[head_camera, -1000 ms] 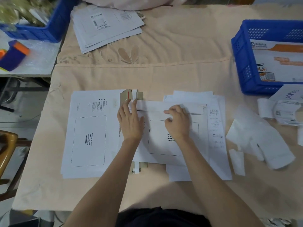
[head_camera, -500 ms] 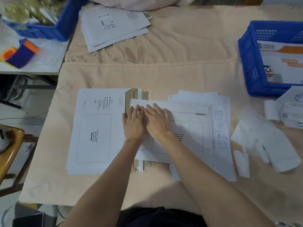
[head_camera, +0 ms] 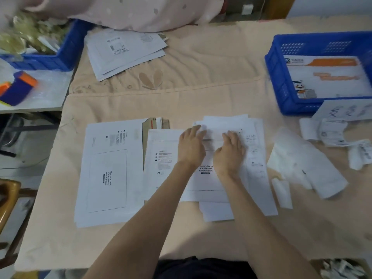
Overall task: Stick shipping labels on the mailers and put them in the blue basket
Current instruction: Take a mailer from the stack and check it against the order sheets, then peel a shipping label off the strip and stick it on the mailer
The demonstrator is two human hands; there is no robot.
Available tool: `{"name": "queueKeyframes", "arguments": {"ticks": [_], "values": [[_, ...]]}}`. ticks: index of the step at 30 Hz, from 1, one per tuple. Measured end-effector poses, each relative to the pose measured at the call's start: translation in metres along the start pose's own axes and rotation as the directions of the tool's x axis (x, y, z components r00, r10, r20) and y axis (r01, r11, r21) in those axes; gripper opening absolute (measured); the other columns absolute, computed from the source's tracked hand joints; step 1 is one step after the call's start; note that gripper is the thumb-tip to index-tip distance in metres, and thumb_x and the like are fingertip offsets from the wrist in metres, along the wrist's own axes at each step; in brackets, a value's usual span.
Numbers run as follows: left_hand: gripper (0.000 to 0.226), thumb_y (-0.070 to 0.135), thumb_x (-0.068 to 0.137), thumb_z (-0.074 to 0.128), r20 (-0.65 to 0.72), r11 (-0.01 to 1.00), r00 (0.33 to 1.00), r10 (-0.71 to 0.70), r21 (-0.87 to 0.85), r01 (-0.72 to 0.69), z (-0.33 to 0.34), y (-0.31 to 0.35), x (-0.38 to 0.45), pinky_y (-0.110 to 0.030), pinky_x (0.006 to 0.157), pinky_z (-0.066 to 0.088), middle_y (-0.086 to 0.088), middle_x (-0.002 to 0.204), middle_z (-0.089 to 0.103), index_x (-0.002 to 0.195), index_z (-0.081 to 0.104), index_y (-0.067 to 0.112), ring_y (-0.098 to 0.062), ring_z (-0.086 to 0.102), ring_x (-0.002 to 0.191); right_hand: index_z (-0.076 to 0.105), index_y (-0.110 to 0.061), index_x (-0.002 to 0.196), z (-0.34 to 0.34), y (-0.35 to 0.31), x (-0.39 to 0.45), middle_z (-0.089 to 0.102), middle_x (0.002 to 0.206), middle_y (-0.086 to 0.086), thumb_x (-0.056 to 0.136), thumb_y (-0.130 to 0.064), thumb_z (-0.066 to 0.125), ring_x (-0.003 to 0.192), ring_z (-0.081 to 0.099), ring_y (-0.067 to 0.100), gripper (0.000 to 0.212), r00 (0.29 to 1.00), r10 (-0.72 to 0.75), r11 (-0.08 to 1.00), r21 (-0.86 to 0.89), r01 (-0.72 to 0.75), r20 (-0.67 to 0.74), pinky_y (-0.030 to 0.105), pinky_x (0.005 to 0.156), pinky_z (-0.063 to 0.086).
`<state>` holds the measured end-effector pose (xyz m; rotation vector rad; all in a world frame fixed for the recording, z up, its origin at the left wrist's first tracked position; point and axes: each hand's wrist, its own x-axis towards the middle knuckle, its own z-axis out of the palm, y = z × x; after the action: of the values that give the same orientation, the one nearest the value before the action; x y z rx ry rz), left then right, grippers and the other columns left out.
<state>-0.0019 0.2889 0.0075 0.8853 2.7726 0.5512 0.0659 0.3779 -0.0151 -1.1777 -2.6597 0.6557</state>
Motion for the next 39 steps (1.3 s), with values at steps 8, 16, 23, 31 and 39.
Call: {"name": "queueKeyframes", "arguments": {"ticks": [8,16,23,31,39], "values": [[0.055,0.024,0.102,0.029,0.41,0.964,0.91,0.064,0.211,-0.163,0.034,0.029,-0.008,-0.048,0.119,0.001,0.006,0.161,-0.003,0.153,0.008,0.026,-0.017,-0.004,0.148,0.032,-0.017,0.148,-0.008,0.034,-0.004,0.021,0.158,-0.004,0.099,-0.024,0.042,0.147,0.011,0.011,0.051,0.963,-0.082,0.979,-0.158,0.126,0.258,0.033,0.112,0.01],[0.047,0.03,0.095,0.042,0.518,0.991,0.85,-0.093,0.126,0.032,0.01,0.052,0.025,-0.052,0.113,0.016,-0.005,0.145,0.034,0.141,0.042,0.024,-0.028,0.028,0.136,0.07,-0.014,0.103,-0.041,0.031,0.028,0.06,0.119,0.012,0.093,-0.011,0.054,0.109,0.054,0.021,0.019,0.904,-0.034,0.939,0.323,-0.117,0.426,0.022,0.081,0.043],[0.025,0.017,0.093,0.049,0.184,0.971,0.975,-0.126,-0.177,0.159,0.009,0.119,0.042,-0.038,0.094,0.043,-0.007,0.12,0.055,0.113,0.063,0.014,-0.026,0.053,0.112,0.068,-0.005,0.106,-0.103,0.088,0.035,0.066,0.111,0.008,0.086,0.006,0.055,0.098,0.063,0.021,0.026,0.958,0.282,0.667,0.706,-0.238,0.057,0.029,0.094,0.049],[0.022,0.003,0.088,0.055,0.299,0.779,0.933,0.198,-0.626,0.035,0.064,0.252,0.017,-0.035,0.088,0.05,-0.005,0.104,0.065,0.099,0.071,0.012,-0.023,0.061,0.091,0.059,-0.007,0.12,-0.157,0.216,0.031,0.052,0.131,0.008,0.085,-0.005,0.054,0.113,0.052,0.028,0.035,0.649,0.749,0.596,0.565,-0.57,-0.135,0.029,0.084,0.04],[0.032,0.007,0.088,0.055,0.454,0.925,0.856,0.249,-0.373,-0.072,0.117,0.285,0.014,-0.019,0.087,0.036,-0.007,0.127,0.049,0.118,0.066,0.014,-0.021,0.051,0.113,0.029,0.0,0.14,-0.154,0.278,0.035,0.045,0.137,0.014,0.077,-0.025,0.074,0.117,0.053,0.034,0.081,0.479,0.844,0.326,0.48,-0.814,0.24,0.038,0.082,0.046]]}}
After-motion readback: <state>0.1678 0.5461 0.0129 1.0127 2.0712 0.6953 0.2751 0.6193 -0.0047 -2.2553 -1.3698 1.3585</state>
